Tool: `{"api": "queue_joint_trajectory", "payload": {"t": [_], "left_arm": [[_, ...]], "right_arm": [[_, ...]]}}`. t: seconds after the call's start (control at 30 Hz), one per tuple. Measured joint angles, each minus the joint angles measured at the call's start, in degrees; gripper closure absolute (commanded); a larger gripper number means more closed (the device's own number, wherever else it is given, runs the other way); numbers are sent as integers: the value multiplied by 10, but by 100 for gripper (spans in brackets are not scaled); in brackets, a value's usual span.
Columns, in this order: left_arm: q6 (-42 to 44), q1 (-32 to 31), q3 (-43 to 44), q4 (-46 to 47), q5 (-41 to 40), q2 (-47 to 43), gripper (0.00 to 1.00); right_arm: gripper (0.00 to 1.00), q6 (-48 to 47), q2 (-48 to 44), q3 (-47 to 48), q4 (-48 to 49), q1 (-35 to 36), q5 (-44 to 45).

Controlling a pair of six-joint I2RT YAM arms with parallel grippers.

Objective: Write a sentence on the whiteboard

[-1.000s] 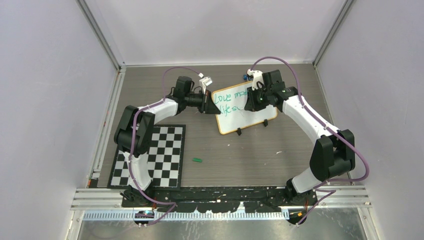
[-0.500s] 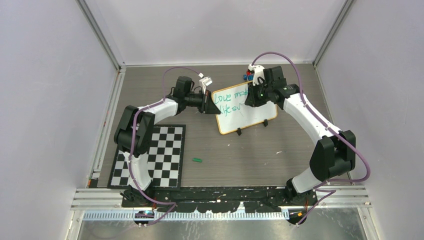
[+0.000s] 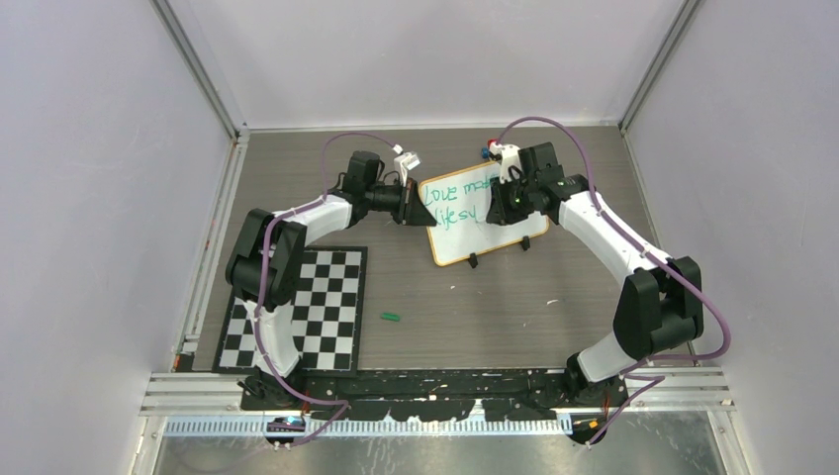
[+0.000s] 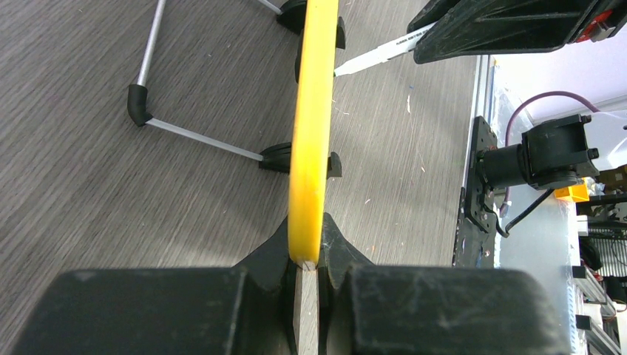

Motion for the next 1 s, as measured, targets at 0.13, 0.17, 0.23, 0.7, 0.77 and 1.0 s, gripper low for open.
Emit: {"api": "queue_joint_trajectory", "payload": {"t": [0.13, 0.17, 0.23, 0.7, 0.77, 1.0], "left_arm": [[0, 0, 0, 1, 0, 0, 100], [0, 0, 0, 1, 0, 0, 100], [0, 0, 0, 1, 0, 0, 100], [0, 0, 0, 1, 0, 0, 100], [0, 0, 0, 1, 0, 0, 100], [0, 0, 0, 2, 0, 0, 100]], "right_arm": [[100, -5, 0, 1, -2, 0, 2], [100, -6, 0, 3, -2, 0, 3], [100, -8, 0, 10, -4, 0, 7], [100, -13, -1, 49, -3, 0, 18], [100, -13, -6, 42, -3, 0, 18], [100, -17, -12, 28, -5, 0, 19]]}}
